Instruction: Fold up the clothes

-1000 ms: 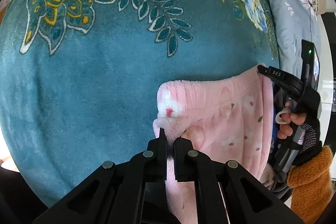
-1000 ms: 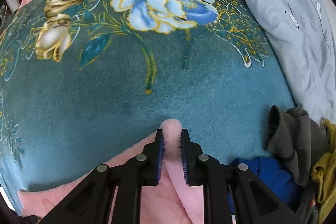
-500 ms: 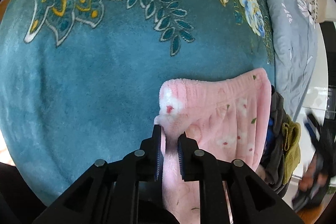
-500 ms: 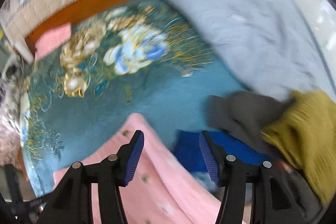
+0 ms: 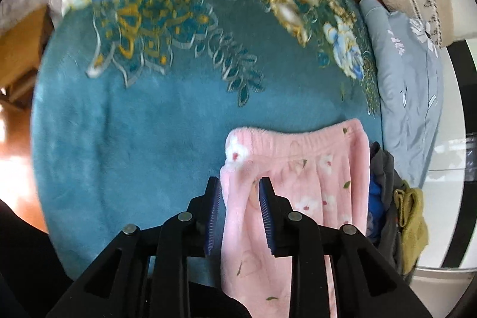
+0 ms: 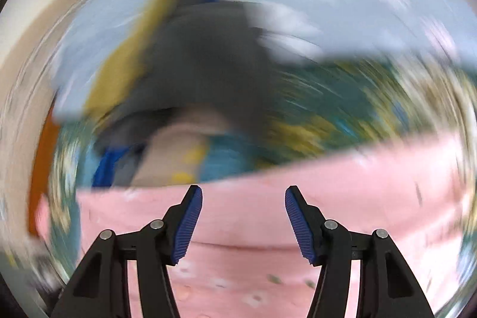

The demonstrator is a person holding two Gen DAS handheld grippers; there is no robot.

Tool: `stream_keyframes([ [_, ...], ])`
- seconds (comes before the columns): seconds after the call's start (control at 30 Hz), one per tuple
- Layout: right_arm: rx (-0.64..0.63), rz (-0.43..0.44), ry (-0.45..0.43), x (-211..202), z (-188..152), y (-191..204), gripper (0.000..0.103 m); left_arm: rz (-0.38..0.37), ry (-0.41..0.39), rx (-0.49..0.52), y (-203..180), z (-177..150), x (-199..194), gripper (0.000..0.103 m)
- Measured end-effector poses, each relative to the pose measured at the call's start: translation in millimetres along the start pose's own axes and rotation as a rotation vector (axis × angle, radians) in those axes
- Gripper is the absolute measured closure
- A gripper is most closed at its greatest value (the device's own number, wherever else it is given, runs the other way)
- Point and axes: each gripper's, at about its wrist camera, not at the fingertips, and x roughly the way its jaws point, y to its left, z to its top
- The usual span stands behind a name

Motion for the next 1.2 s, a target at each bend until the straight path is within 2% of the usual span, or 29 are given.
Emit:
stream_keyframes([
  [0.17,0.314,0.058,0.006,0.0,-18.0,-99.7,0.041,-0.047,-0.035,0.069,-24.3,-13.5,-15.8,0.076],
  [0.23,0.373,0.072,0.010,2.8,-18.2,-121.0,0.041,-0.074,-0.013,0.123,-42.3,-21.3,-9.5,0.076],
  [0.37,0.421,0.099,-0.004,9.8,-5.2,-133.1,0.041,-0.100,0.026,0.234,-67.4,-44.0,4.9,0.076],
  [0.47,0.459,0.101,-0.025,25.3,18.7,-138.0,0.041,-0.082,0.038,0.284,-75.8,-60.2,13.5,0.076],
  [0.6,0.527,0.084,0.019,62.2,41.3,-137.5,0.041,-0.086,0.007,0.306,-80.9,-61.9,10.4,0.076],
  [0.67,0.567,0.079,0.054,84.1,51.4,-132.5,0.041,-0.075,0.002,0.295,-77.7,-61.4,10.7,0.076],
  [0.73,0.593,0.034,0.085,100.7,56.6,-125.9,0.042,-0.067,0.006,0.261,-72.4,-61.0,12.5,0.076],
  [0.83,0.628,-0.042,0.121,120.0,62.3,-118.3,0.051,-0.065,0.006,0.225,-67.4,-59.3,14.9,0.076],
  [0.93,0.652,-0.122,0.131,128.2,66.6,-115.3,0.057,-0.056,0.011,0.230,-68.8,-60.1,20.1,0.076],
  [1.03,0.652,-0.230,0.173,133.1,70.9,-111.9,0.078,-0.044,0.022,0.251,-72.3,-61.7,25.6,0.076],
  [1.07,0.657,-0.251,0.180,133.5,70.9,-113.0,0.089,-0.041,0.027,0.259,-73.5,-62.1,27.1,0.076],
  [1.1,0.667,-0.263,0.185,133.5,70.4,-115.1,0.096,-0.039,0.031,0.264,-74.2,-62.1,28.2,0.076],
  [1.13,0.676,-0.261,0.186,133.1,69.6,-117.5,0.097,-0.039,0.035,0.268,-74.4,-61.9,29.3,0.076],
  [1.2,0.681,-0.202,0.170,127.3,67.5,-122.4,0.099,-0.041,0.045,0.266,-73.5,-60.6,30.9,0.076],
])
